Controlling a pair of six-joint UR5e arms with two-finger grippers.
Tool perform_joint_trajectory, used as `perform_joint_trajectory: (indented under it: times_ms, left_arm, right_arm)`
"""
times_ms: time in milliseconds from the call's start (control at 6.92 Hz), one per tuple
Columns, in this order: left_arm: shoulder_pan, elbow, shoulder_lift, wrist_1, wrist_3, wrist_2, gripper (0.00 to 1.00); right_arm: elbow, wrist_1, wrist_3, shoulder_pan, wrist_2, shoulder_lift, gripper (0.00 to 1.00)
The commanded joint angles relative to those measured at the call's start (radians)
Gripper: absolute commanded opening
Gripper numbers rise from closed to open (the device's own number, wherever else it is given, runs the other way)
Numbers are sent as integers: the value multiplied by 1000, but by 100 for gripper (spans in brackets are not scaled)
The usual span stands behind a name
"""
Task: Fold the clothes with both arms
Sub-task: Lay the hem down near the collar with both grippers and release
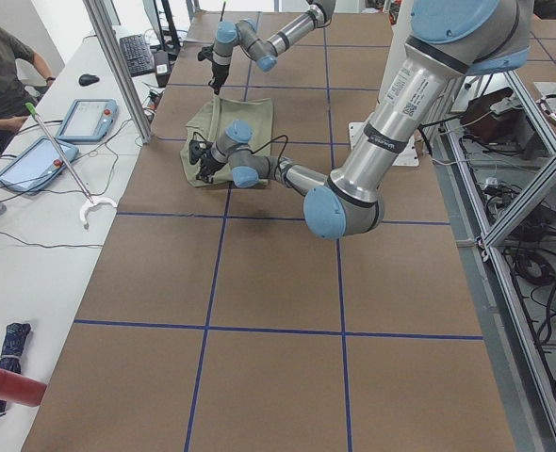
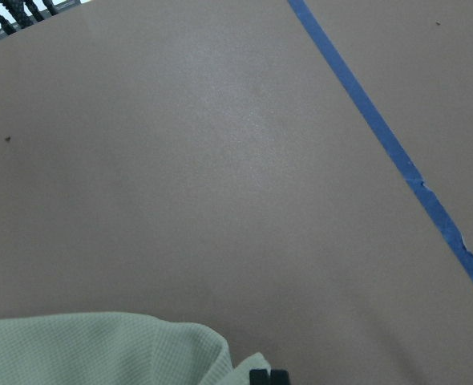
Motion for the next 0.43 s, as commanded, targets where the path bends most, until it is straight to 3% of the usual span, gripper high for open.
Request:
perform_joint_trajectory:
  times_ms: [0,145,289]
  left_arm:
    - [-11,12,0,-14,13,0,35]
    - [-20,12,2,-16,44,0,36]
    - [-22,12,4,-16,55,-2,37]
  right_arm:
    - [6,10,3,1,0,0,42]
    - [46,8,8,8,8,-4,49]
    - [131,13,11,8,85,-68,53]
